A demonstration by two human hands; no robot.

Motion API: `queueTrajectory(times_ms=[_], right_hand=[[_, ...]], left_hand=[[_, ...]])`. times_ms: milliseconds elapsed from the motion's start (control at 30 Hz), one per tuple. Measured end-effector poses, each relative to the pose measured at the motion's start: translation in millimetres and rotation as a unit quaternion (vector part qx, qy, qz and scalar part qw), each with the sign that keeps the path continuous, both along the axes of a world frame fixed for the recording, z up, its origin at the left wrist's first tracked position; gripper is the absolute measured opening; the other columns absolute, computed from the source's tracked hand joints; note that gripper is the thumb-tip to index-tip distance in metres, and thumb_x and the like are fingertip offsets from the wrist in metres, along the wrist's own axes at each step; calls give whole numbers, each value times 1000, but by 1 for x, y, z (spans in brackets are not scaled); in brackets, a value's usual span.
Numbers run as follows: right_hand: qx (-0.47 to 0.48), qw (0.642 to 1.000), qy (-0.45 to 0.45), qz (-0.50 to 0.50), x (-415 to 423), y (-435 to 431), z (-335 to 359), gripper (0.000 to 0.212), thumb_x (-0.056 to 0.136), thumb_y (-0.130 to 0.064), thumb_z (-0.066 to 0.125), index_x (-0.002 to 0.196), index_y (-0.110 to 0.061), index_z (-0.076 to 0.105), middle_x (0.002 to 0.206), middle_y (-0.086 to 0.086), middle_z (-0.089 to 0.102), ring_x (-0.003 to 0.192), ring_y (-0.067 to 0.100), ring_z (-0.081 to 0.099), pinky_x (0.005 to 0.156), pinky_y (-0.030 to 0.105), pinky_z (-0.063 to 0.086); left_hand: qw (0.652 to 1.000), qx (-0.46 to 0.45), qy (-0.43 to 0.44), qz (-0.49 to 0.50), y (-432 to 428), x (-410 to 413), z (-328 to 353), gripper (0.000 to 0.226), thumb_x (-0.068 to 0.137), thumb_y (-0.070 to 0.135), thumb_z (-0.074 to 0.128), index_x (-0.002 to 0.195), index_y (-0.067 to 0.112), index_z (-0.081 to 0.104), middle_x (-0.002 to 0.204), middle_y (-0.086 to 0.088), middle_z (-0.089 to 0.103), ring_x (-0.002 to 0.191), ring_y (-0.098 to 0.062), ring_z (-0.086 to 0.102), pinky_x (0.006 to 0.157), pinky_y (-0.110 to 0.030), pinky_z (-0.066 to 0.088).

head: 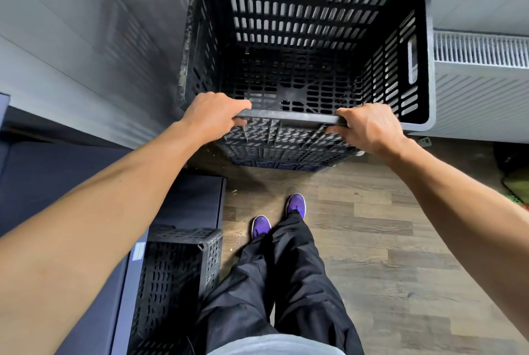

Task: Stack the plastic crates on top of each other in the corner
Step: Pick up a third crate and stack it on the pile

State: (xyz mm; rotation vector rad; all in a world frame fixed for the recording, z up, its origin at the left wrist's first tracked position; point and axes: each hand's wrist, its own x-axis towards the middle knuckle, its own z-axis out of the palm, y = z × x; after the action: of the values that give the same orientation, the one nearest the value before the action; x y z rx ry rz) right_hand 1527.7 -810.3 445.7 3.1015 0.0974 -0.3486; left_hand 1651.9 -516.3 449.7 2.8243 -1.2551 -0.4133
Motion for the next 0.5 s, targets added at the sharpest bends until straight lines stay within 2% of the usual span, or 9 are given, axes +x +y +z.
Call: queueTrajectory(times_ms=[100, 267, 367, 500], right_hand=[[-6, 1000, -2, -3, 1, 0, 0, 35, 92, -54, 53, 96, -19, 60, 61, -2, 52, 63, 29, 64, 55, 31, 40], [-6, 1000, -10, -9, -3, 2, 1, 35, 92, -52, 55, 96, -17, 61, 62, -1, 52, 65, 30, 65, 54, 31, 39], [5, 1000, -8, -14, -2, 3, 2, 35, 93, -52, 54, 96, -18, 60, 66, 2, 60, 66, 30, 65, 55, 32, 42], [11, 999, -14, -26, -3, 2, -1, 36, 92, -53, 53, 94, -18, 61, 69, 5, 65, 67, 30, 66, 58, 35, 49]], left_hand=[[1000, 3, 7, 3, -1, 2, -1, 40, 97, 23, 57, 136, 20, 53, 85, -11, 72, 79, -32, 67, 67, -38, 49], [1000, 2, 6, 4, 1, 0, -2, 33, 97, 28, 57, 129, 23, 56, 71, -4, 64, 71, -30, 64, 63, -37, 50], [1000, 9, 11, 15, 0, -1, 0, 32, 97, 27, 56, 129, 24, 56, 83, -8, 71, 79, -32, 66, 67, -40, 51], [1000, 20, 8, 15, -1, -1, 0, 31, 98, 30, 55, 127, 22, 55, 86, -9, 71, 82, -34, 66, 70, -43, 54]])
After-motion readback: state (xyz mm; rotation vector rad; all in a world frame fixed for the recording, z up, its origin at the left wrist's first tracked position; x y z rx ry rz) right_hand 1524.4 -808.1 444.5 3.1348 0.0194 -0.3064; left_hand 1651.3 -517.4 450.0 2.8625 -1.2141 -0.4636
